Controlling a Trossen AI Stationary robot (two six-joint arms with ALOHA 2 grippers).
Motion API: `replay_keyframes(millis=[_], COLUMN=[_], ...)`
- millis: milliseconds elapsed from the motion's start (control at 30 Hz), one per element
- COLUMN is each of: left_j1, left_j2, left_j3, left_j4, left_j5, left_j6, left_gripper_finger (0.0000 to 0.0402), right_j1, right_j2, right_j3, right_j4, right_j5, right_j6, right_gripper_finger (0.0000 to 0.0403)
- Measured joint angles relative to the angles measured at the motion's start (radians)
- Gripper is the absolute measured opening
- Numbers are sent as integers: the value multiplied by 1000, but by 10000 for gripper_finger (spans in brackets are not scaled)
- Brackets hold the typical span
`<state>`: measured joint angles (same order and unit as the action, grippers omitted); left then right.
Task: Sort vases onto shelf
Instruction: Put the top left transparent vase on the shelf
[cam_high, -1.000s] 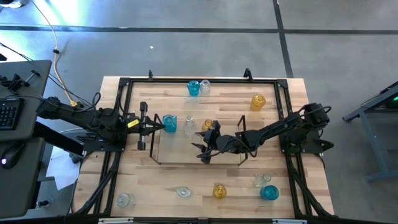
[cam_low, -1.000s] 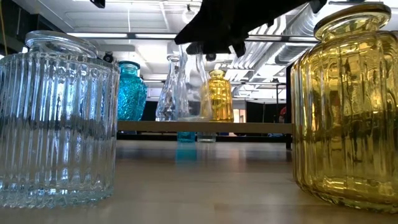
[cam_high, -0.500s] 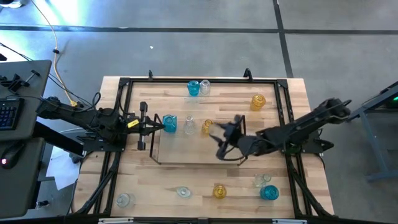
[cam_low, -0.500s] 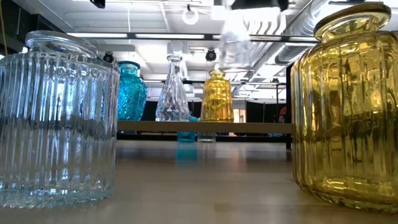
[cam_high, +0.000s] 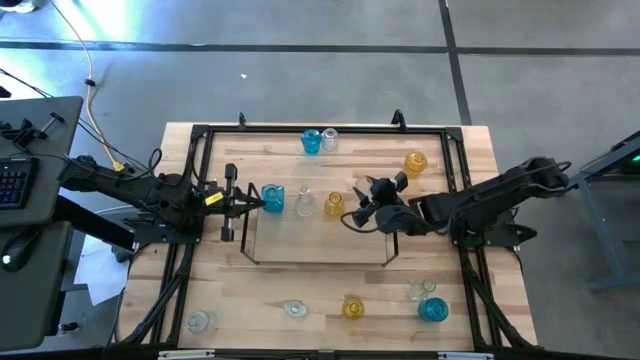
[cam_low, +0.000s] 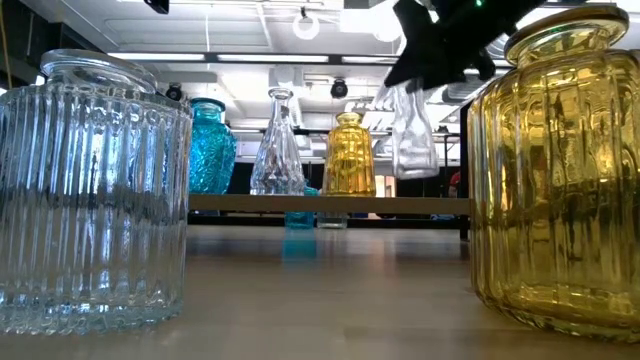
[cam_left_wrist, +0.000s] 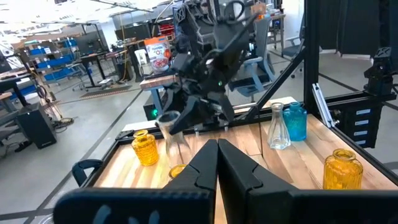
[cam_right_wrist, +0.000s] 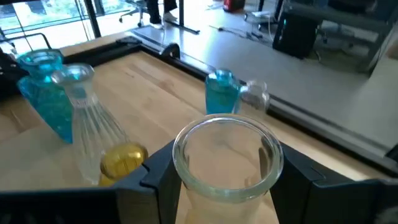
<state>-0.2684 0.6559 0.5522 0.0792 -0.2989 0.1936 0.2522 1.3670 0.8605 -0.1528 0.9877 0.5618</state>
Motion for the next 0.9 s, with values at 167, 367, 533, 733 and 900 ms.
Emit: replay_keyframes(millis=[167,367,533,733,900], left_j1=[0,0,0,0,0], left_j2=[0,0,0,0,0], left_j3=[0,0,0,0,0], left_j4=[0,0,1,1,1], left_j5=[0,0,0,0,0], left_j6=[0,0,0,0,0], left_gripper_finger=[1,1,1,1,1], right_j1=[5,6,5,6,19], right_j2=[0,10,37,52,53], right_j3=[-26,-26,-26,-26,-26], right_j4=[-1,-6,-24,-28,-30], right_j5=[17,26,30,48,57], right_j6=[57,76,114,136,145], right_gripper_finger=[166,166,166,166,166])
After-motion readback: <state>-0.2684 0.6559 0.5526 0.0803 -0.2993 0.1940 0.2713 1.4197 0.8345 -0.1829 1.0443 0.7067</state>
